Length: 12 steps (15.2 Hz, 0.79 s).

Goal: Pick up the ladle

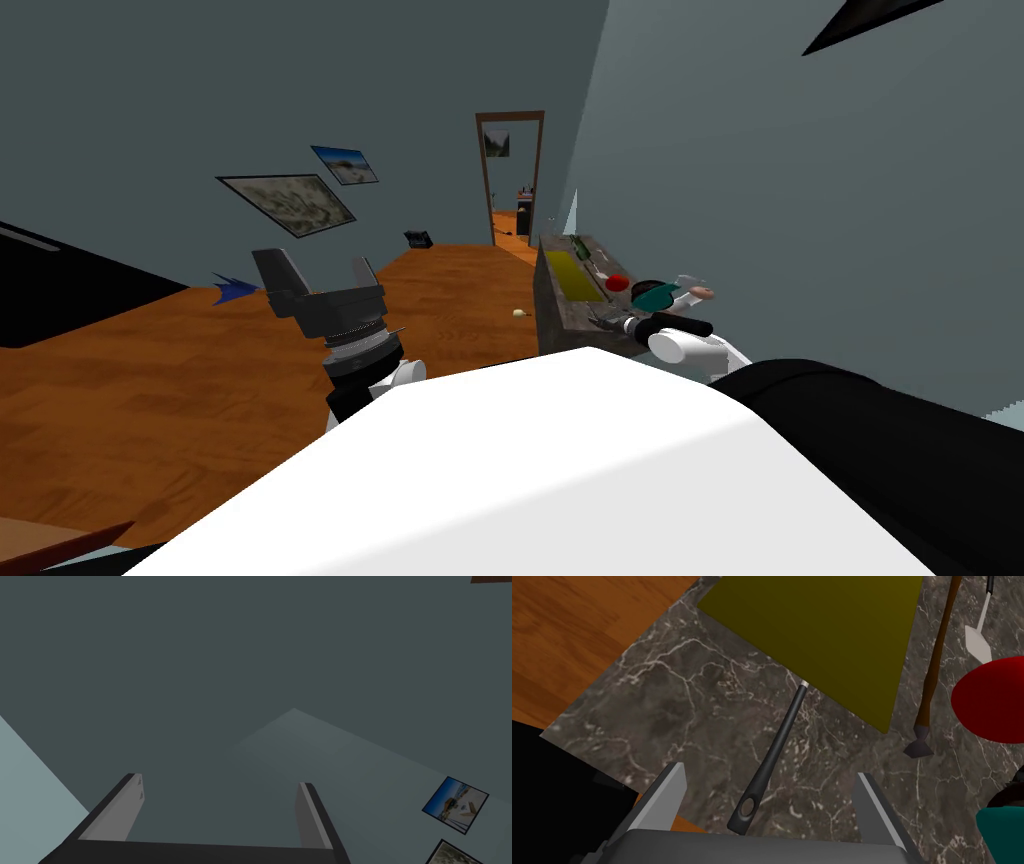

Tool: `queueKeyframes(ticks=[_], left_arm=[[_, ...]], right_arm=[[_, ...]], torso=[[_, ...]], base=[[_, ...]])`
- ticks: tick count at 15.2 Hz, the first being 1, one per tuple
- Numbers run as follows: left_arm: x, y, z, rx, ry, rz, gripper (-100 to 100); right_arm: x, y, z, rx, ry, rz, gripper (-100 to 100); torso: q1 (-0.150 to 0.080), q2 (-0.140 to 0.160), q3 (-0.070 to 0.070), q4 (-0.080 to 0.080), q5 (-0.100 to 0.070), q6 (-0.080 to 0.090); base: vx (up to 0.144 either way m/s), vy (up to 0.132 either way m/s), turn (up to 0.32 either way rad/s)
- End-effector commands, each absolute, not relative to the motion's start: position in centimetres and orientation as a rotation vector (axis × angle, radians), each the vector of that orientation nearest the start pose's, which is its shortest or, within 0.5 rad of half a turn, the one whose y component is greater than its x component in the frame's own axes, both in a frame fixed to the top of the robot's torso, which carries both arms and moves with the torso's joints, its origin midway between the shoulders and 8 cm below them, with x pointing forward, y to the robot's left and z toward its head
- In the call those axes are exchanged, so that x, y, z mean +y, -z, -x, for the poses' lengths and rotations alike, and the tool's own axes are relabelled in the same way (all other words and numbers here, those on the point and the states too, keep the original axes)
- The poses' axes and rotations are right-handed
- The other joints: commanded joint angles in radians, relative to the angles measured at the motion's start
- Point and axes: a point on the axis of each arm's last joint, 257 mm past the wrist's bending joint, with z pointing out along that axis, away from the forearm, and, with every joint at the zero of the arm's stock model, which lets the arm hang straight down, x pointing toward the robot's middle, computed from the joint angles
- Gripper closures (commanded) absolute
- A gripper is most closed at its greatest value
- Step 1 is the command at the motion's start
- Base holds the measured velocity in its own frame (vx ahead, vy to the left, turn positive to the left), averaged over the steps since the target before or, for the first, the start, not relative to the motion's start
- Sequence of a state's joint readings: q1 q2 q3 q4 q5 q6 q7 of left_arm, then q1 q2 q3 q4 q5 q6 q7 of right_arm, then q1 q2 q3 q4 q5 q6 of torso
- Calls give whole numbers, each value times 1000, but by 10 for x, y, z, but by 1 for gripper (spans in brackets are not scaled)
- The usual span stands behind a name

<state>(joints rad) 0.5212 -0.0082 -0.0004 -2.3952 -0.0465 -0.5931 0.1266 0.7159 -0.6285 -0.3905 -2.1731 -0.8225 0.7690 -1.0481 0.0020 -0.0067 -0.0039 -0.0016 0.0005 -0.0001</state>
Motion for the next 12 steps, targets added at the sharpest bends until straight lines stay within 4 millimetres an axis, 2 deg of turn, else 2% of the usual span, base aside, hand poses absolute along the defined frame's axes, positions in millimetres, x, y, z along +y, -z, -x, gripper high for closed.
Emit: queueKeyframes(ticks=[1, 3, 4, 6, 7, 9, 10, 12], left_arm=[[266, -83, -300, 478, 1426, 518, 0], [266, -83, -300, 478, 1425, 518, 0], [266, -83, -300, 478, 1426, 518, 0], [266, -83, -300, 478, 1425, 518, 0], [266, -83, -300, 478, 1425, 518, 0], [266, -83, -300, 478, 1425, 518, 0], [266, -83, -300, 478, 1425, 518, 0], [266, -83, -300, 478, 1425, 518, 0]], right_arm=[[-464, 287, -277, -483, 1224, 3082, -100], [-463, 293, -271, -481, 1168, 3092, -100], [-468, 293, -264, -401, 1122, 3090, -100], [-467, 299, -257, -403, 1066, 3100, -100], [-472, 299, -249, -326, 1018, 3097, -100], [-470, 304, -243, -328, 968, 3104, -100], [-474, 304, -236, -254, 920, 3099, -100], [-473, 308, -230, -256, 875, 3105, -100]], torso=[[0, 0, 0, 0, 0, 0], [1, -2, -1, 0, 0, 0], [1, -1, -1, 0, 0, 0], [0, -2, -1, 0, 0, 0], [0, -1, 0, 0, 0, 0], [-1, -2, -1, 0, 0, 0], [-1, -1, -1, 0, 0, 0], [-2, -2, -1, 0, 0, 0]], base=[[106, 47, -33], [104, 47, -27], [98, 39, -32], [88, 31, -28], [97, 19, -29], [97, 27, -22], [103, 23, -34], [94, 9, -26]])
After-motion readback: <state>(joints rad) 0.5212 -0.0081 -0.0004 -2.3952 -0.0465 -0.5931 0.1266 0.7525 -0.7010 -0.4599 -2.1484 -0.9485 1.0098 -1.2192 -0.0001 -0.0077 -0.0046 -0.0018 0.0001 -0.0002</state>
